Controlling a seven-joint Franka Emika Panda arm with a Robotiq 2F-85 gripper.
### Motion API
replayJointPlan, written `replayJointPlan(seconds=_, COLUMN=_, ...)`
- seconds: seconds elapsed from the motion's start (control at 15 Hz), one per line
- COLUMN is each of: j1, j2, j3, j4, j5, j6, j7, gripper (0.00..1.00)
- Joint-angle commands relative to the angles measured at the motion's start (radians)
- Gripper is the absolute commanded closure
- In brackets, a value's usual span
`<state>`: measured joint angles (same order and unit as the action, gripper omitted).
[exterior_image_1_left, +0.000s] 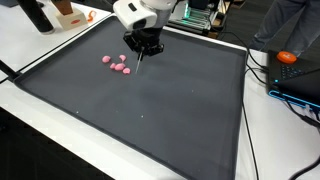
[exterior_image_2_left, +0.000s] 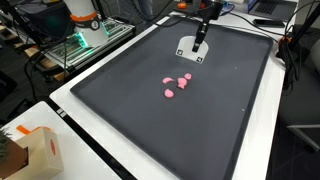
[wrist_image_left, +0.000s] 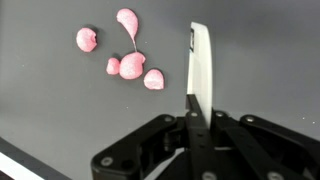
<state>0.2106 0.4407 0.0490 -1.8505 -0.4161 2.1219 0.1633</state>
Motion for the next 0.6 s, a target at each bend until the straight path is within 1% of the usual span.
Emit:
replayJointPlan(seconds=0.0, j1=0.017, j2=0.039, j3=-0.014, j4=0.053, j5=-0.018, j6=-0.035, j7=0.011, gripper=0.99)
replayJointPlan(seconds=0.53, j1=0.01, j2=0.08, j3=-0.019, j4=0.128, j5=0.006, j6=-0.058, j7=-0.005, gripper=0.99)
